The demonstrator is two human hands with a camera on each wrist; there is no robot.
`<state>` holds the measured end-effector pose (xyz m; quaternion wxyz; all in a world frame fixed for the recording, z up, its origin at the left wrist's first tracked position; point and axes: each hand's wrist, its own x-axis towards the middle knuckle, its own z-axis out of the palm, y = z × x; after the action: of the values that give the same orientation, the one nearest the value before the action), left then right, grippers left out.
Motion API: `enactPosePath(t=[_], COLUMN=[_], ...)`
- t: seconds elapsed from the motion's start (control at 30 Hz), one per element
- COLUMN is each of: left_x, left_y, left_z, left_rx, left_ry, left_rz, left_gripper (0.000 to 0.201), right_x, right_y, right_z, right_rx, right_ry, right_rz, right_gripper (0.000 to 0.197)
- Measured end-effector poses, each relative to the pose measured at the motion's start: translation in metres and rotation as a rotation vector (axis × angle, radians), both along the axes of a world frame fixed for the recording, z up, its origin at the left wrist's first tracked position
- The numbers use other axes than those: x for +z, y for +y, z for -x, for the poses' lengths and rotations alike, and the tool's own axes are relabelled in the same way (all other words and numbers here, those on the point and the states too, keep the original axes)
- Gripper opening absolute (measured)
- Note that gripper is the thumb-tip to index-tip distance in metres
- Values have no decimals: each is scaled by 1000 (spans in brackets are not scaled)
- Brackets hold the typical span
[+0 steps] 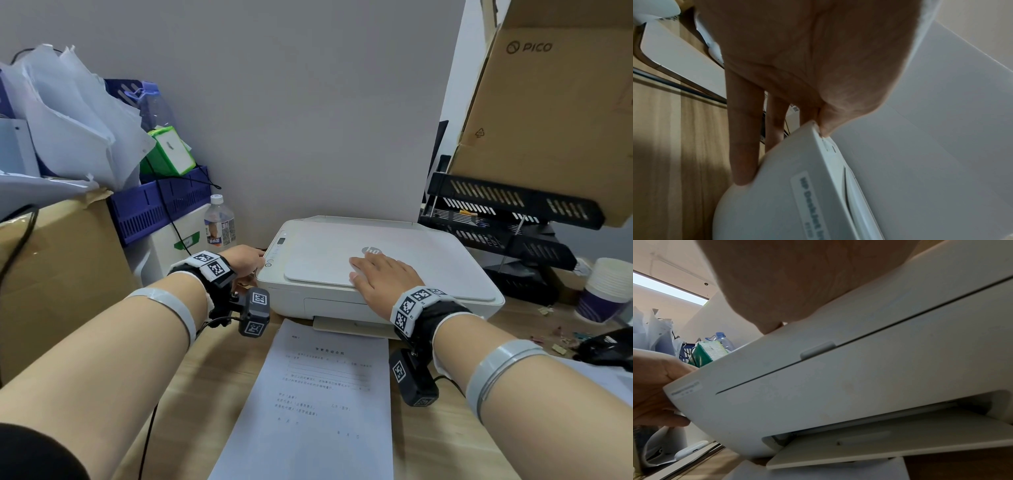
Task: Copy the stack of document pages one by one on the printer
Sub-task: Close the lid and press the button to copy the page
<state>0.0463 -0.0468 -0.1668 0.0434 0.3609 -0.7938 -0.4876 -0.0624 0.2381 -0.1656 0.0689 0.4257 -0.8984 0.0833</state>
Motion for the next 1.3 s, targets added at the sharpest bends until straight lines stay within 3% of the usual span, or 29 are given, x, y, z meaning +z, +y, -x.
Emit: enactPosePath(t=[0.13,0.47,0.8,1.1,1.3], left_x=[1,1,5,16,27], left_y=[-8,-14,-6,4,10], left_z=[4,5,-1,-5,-5], left_rx=[-43,-50,-50,-96,-65], left_ry=[-56,-88,-74,-75,-42], left_rz=[-39,-76,-95,-33,2], left_gripper=[34,32,29,29,21], right_x=[0,2,12,28,39], right_y=[0,-1,-2,0,-1], right_z=[0,2,6,13,9], right_rx=[1,-8,-22,38,73], right_ry=[-1,-41,-94,-224,-57], right_rz=[-3,-30,-135,-26,-47], right_gripper=[50,51,74,72,50])
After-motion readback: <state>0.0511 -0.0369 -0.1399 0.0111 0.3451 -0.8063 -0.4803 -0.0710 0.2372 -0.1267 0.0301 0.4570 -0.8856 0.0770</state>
